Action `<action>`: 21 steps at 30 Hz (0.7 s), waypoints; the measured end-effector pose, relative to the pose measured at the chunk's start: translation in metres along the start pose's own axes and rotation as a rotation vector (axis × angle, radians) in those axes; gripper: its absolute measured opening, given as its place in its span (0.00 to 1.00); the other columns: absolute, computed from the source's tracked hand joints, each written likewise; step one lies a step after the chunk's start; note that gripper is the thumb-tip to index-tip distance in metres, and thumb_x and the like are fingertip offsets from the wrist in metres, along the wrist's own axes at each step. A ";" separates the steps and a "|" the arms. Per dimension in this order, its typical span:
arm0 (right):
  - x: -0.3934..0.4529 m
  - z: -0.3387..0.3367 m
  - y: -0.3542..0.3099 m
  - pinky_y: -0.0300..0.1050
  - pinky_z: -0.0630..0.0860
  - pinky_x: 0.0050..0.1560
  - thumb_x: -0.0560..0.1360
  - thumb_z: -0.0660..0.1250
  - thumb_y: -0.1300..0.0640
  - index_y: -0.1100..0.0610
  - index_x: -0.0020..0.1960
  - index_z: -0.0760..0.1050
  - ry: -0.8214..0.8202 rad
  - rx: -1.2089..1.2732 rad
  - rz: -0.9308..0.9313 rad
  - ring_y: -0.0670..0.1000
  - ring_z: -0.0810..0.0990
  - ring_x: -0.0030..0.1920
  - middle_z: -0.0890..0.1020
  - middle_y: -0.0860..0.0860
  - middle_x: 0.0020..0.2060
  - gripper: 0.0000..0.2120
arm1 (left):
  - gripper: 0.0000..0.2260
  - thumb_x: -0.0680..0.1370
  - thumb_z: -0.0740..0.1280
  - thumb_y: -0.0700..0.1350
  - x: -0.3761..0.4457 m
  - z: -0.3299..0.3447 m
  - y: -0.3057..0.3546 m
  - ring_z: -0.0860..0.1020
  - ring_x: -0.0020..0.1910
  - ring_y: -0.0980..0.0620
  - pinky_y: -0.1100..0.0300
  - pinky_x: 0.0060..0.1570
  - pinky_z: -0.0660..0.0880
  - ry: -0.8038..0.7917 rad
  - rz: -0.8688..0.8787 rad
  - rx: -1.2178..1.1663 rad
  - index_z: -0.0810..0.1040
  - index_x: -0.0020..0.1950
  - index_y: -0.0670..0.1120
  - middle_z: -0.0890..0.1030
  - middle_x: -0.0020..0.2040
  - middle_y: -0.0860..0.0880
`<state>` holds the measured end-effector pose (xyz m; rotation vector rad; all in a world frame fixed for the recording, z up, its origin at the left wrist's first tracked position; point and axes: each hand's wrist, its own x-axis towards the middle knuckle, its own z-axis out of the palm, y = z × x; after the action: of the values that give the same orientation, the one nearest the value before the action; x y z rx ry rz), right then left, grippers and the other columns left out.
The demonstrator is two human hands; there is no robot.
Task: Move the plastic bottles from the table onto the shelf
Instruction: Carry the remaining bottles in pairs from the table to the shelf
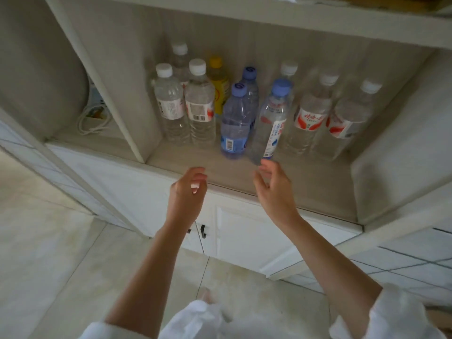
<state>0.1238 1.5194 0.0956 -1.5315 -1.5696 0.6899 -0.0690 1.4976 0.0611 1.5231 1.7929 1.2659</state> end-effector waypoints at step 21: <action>-0.224 0.063 -0.009 0.50 0.76 0.58 0.78 0.62 0.59 0.59 0.63 0.71 -1.106 0.053 -0.343 0.52 0.79 0.55 0.80 0.53 0.54 0.14 | 0.12 0.76 0.68 0.36 -0.399 -0.056 0.008 0.82 0.40 0.57 0.61 0.42 0.81 0.757 -0.676 0.349 0.82 0.57 0.48 0.84 0.43 0.53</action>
<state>0.0493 1.3081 0.0313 -0.7628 -2.4781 1.4868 0.0000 1.1036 0.0118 0.4310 2.7900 1.2788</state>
